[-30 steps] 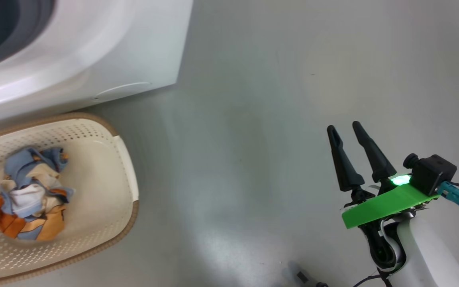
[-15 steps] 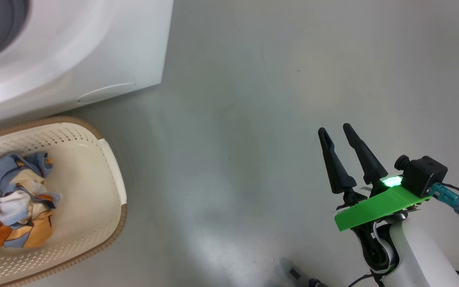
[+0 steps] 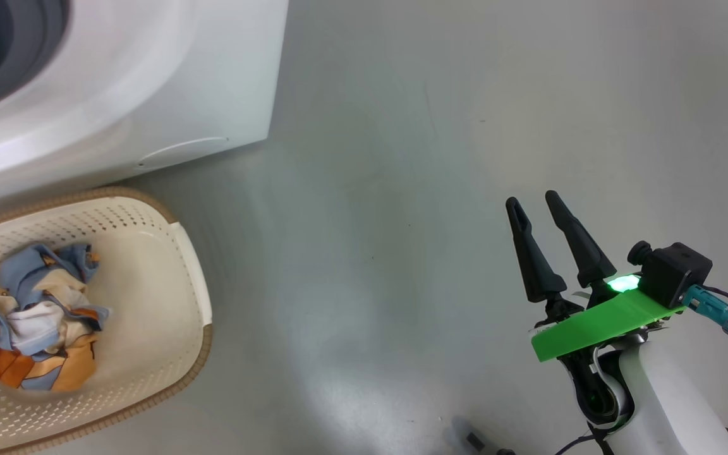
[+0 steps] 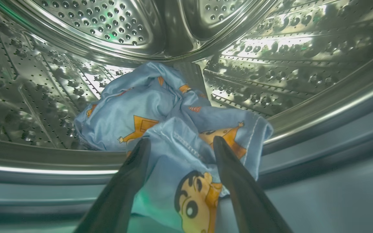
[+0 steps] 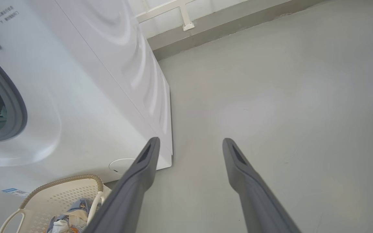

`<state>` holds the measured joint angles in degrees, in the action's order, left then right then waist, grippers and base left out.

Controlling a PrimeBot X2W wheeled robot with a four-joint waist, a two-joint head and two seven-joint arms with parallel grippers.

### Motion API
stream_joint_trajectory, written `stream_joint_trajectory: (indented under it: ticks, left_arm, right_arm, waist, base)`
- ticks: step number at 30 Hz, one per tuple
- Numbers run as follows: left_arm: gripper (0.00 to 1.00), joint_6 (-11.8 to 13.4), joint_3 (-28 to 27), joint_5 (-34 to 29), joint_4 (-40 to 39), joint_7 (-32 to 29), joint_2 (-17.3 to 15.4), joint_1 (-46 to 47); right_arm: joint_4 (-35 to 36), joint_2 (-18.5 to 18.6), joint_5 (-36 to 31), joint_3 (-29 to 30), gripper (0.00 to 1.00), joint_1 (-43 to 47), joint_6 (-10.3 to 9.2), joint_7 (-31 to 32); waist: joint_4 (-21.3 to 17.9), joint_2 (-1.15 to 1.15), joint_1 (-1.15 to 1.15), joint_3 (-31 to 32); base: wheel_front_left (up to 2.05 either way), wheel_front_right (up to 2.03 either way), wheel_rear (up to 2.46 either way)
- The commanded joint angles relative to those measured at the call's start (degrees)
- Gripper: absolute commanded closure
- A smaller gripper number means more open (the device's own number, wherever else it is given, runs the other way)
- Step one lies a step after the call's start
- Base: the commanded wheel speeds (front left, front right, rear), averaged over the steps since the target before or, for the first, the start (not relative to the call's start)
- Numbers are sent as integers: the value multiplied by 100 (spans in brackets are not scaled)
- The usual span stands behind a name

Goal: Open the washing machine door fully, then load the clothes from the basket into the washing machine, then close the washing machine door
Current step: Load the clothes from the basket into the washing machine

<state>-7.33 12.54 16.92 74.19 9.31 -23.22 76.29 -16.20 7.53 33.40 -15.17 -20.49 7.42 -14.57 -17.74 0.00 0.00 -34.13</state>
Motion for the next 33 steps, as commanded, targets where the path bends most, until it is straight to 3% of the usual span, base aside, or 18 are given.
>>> stream_joint_trajectory:
  ticks: [1, 11, 18, 24, 33]
  left_arm:
    - [0, -11, -20, 88, -78, 99, -195, -25]
    - [0, -14, 112, 643, -335, 444, 8, -379]
    - [0, -15, -12, 1156, -943, 564, 55, -901]
    - [0, 5, -439, 1145, -1732, 567, 84, -1457]
    - [0, 12, -1071, 698, -2616, 568, 396, -2487]
  right_arm:
    - [97, 60, 34, -99, 0, 71, 7, -43]
    - [72, 159, 32, -75, 0, 124, 7, -43]
    - [78, 278, 23, -22, 0, 212, 7, -43]
    - [67, 350, 23, 19, 0, 273, 7, -43]
    - [26, 479, 66, 54, 0, 400, 7, -43]
  waist:
    - [29, 0, 0, 35]
    - [168, 0, 0, 254]
    - [317, 0, 0, 527]
    - [441, 0, 0, 723]
    - [600, 0, 0, 1123]
  base:
    - [0, 0, 0]
    - [0, 0, 0]
    - [0, 0, 0]
    - [0, 0, 0]
    - [0, 0, 0]
